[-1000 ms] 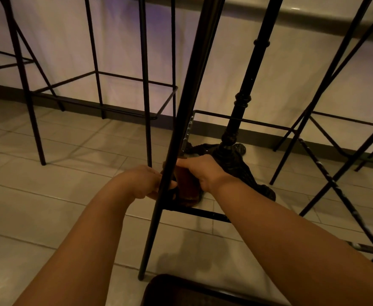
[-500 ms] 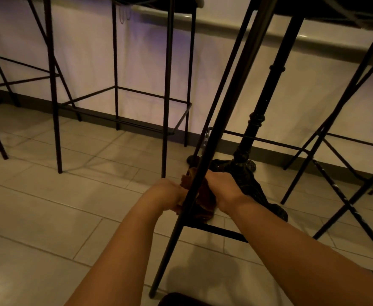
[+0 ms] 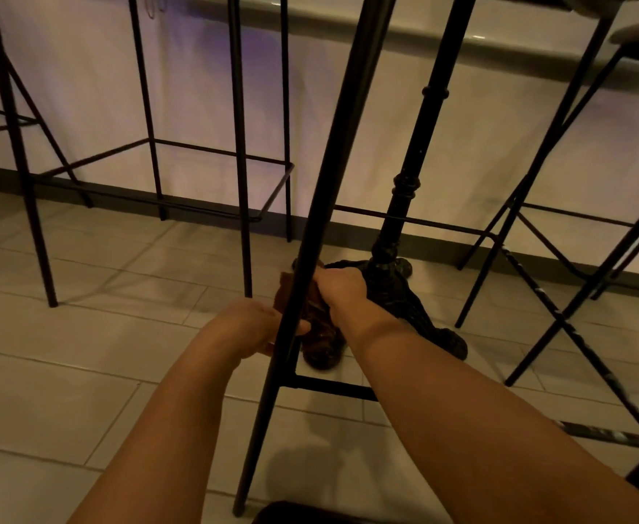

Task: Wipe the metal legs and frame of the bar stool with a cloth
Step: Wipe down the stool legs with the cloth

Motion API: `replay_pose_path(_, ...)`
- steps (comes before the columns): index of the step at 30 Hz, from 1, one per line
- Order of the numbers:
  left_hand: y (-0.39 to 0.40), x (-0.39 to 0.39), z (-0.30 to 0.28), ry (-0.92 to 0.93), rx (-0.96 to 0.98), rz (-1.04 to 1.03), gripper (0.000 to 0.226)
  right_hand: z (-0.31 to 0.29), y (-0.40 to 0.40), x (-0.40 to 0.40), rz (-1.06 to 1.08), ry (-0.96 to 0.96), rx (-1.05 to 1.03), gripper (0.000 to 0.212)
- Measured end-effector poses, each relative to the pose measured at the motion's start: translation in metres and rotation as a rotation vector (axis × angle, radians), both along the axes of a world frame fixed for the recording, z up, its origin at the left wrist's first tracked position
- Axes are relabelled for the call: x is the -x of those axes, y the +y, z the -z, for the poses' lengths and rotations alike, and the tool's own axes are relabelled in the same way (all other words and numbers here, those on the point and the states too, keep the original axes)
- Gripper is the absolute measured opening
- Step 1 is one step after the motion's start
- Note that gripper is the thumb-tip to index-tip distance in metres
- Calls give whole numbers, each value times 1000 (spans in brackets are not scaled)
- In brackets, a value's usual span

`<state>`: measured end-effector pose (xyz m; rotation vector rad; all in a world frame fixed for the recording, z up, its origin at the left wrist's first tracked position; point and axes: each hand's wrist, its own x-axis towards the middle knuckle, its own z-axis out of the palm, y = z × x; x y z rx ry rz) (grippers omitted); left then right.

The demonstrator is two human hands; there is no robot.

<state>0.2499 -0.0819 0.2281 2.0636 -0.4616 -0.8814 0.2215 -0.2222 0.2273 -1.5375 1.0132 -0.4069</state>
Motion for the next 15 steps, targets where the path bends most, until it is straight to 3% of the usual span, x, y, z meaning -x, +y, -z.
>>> replay_pose_path(3, -4, -6, 5, -35, -10, -31, 20, 9, 4, 5, -85, 18, 67, 30)
replay_pose_path(5, -10, -12, 5, -83, -38, -36, 22, 13, 5, 11, -144, 35, 80, 35)
replay_pose_path(8, -18, -21, -1, -137, -92, 52, 32, 7, 3, 11, -189, 59, 62, 25)
replay_pose_path(15, -24, -26, -6, -129, -129, 170, 40, -12, -3, -4, -195, 186, 62, 38)
